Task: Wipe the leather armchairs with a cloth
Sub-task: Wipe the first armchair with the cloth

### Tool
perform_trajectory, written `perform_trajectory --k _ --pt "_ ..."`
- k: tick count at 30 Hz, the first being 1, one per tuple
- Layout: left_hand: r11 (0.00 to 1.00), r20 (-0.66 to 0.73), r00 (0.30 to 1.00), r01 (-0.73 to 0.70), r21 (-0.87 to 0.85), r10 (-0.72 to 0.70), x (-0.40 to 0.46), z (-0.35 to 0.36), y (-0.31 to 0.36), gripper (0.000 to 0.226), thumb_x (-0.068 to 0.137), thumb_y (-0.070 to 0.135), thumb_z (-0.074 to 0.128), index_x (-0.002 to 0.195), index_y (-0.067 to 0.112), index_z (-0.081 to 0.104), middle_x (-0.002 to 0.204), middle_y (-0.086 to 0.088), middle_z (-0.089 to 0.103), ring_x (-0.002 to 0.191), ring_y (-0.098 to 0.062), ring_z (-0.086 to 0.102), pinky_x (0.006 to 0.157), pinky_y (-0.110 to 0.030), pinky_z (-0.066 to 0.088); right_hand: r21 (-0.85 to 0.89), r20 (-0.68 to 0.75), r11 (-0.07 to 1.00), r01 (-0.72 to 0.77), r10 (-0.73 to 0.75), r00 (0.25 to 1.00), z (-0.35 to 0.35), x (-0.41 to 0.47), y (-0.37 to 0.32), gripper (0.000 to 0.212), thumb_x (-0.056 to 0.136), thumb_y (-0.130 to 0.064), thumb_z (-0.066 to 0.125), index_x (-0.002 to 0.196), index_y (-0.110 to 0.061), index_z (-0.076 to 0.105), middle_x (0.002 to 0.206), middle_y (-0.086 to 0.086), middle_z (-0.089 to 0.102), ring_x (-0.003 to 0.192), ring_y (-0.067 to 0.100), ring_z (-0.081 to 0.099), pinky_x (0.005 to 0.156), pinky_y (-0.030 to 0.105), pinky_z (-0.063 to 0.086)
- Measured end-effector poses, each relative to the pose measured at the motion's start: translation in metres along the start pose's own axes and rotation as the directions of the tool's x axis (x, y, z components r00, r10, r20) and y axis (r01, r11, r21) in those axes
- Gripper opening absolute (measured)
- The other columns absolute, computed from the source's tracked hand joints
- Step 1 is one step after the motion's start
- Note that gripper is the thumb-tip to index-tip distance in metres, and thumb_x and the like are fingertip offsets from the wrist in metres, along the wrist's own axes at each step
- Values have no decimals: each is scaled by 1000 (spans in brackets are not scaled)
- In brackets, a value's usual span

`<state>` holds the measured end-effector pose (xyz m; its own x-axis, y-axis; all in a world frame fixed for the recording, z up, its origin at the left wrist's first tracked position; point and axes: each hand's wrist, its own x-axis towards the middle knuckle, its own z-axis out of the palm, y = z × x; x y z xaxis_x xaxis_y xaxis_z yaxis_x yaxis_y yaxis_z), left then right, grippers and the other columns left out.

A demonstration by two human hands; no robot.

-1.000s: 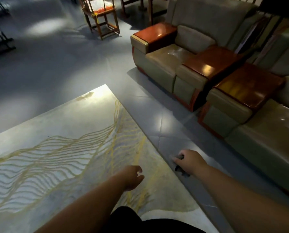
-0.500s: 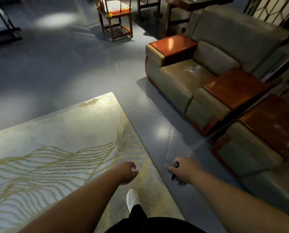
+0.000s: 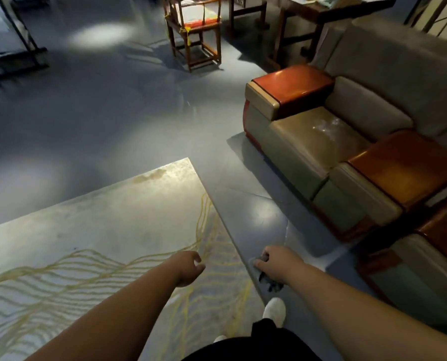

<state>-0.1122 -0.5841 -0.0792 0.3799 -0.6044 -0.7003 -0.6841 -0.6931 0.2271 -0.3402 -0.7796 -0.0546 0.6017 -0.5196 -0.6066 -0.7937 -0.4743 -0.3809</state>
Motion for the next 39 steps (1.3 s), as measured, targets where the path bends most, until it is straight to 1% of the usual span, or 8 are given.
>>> perform_trajectory --k 6,16,20,22,26,32,35,39 --pt "1000 4 1000 -4 -15 4 56 -55 12 52 107 53 49 147 20 57 145 -8 62 133 -29 58 110 -37 46 -38 -6 999 -11 11 1000 -44 77 -5 41 94 -61 62 81 -22 56 83 0 62 72 14 56 56 28 37" --pt "999 3 999 41 33 -41 175 -186 71 54 107 55 48 150 22 53 142 -8 65 133 -28 58 109 -37 46 -3 32 999 -49 50 998 -184 224 8 39 86 -58 64 71 -22 58 63 -4 62 59 10 58 48 27 37" --pt "1000 -23 1000 16 25 -15 223 -233 111 54 108 54 46 151 21 52 146 -7 62 135 -27 57 109 -36 45 56 14 996 -67 66 998 -246 269 23 36 88 -53 68 73 -21 61 65 -6 63 57 8 59 45 25 40" --pt "1000 -21 1000 -15 12 15 244 -248 133 52 108 52 47 150 22 53 143 -4 64 132 -25 59 106 -34 45 107 -15 989 -98 100 995 -271 286 34 34 92 -51 65 79 -19 64 73 -1 67 65 14 64 50 26 45" --pt "998 8 998 -69 11 69 282 -273 164 51 107 54 47 148 25 54 136 -2 69 128 -22 61 108 -36 47 135 -38 981 -142 149 988 -296 317 45 44 99 -53 56 100 -11 67 95 10 70 90 27 66 75 35 53" --pt "986 89 988 -133 104 124 351 -313 181 50 107 50 50 148 21 54 137 -5 67 130 -24 60 110 -36 46 158 0 970 -186 188 982 -305 357 55 41 99 -55 54 101 -16 65 95 3 64 91 23 62 74 34 47" --pt "970 110 981 -175 167 158 401 -343 188 50 108 49 50 149 21 54 147 -5 61 136 -24 56 112 -34 44 224 15 945 -238 241 970 -321 378 60 36 97 -57 56 93 -22 62 94 0 64 88 18 61 73 34 49" --pt "941 145 965 -249 229 220 463 -387 204 51 108 51 49 149 22 54 149 -4 60 136 -24 56 111 -34 44 267 9 903 -335 345 938 -357 404 64 42 95 -61 59 91 -20 62 97 6 69 90 21 64 85 38 54"
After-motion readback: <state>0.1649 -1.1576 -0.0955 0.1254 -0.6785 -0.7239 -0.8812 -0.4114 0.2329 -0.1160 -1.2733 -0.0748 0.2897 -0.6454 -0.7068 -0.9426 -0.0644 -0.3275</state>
